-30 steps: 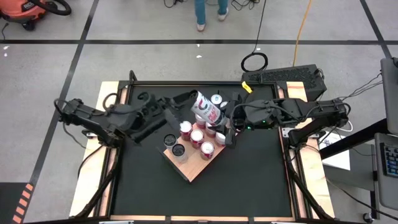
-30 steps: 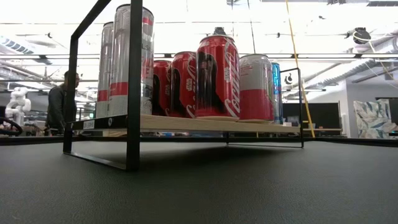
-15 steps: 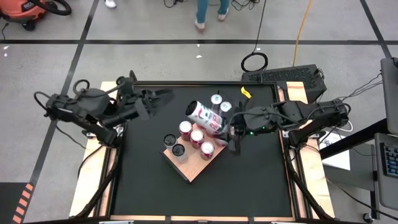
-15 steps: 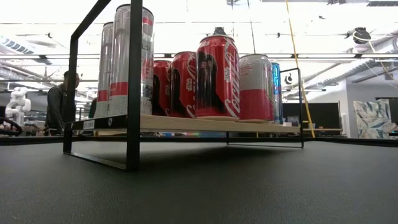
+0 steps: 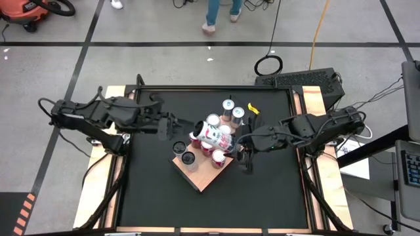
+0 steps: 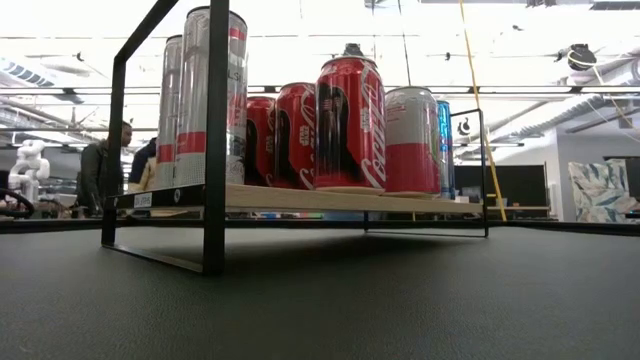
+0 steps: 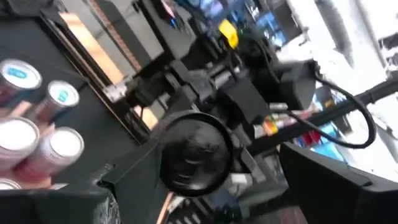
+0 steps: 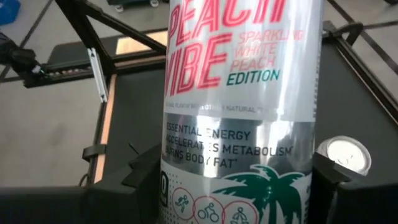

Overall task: Place canned beverage on shelf
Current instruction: Put the white pink soda can on the shelf aligned with the other white pink soda can

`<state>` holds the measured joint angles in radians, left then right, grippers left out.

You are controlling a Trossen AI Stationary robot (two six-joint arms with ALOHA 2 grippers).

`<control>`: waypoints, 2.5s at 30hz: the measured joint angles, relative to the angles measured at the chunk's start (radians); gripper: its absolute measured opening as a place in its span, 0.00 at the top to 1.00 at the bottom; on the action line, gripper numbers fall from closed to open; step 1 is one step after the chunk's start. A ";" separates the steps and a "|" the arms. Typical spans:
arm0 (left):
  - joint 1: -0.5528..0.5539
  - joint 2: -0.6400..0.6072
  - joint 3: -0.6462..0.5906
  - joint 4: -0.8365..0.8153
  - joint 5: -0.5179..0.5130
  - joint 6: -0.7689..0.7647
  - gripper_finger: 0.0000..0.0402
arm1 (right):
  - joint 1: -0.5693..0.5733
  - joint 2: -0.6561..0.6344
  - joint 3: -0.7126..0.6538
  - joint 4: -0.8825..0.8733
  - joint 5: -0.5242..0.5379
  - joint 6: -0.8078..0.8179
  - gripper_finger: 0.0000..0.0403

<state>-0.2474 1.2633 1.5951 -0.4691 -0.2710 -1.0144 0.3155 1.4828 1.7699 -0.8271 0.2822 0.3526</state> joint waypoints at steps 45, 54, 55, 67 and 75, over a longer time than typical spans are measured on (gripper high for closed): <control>0.044 0.047 -0.001 -0.165 0.084 -0.080 0.18 | 0.007 0.025 0.002 -0.067 0.004 0.043 0.42; 0.044 0.095 -0.001 -0.099 0.104 -0.052 0.18 | 0.007 0.025 0.002 -0.068 0.003 0.036 0.42; 0.044 0.100 -0.001 -0.097 0.109 -0.052 0.18 | 0.007 0.025 0.002 -0.068 0.003 0.035 0.42; 0.044 0.123 -0.001 -0.059 0.138 -0.026 0.18 | 0.007 0.025 0.002 -0.060 0.004 0.020 0.42; 0.044 0.123 -0.001 -0.059 0.170 -0.026 0.18 | 0.007 0.025 0.002 -0.062 0.001 0.017 0.42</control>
<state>-0.2031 1.3861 1.5940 -0.5285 -0.1008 -1.0405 0.3229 1.5082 1.7718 -0.8894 0.2835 0.3698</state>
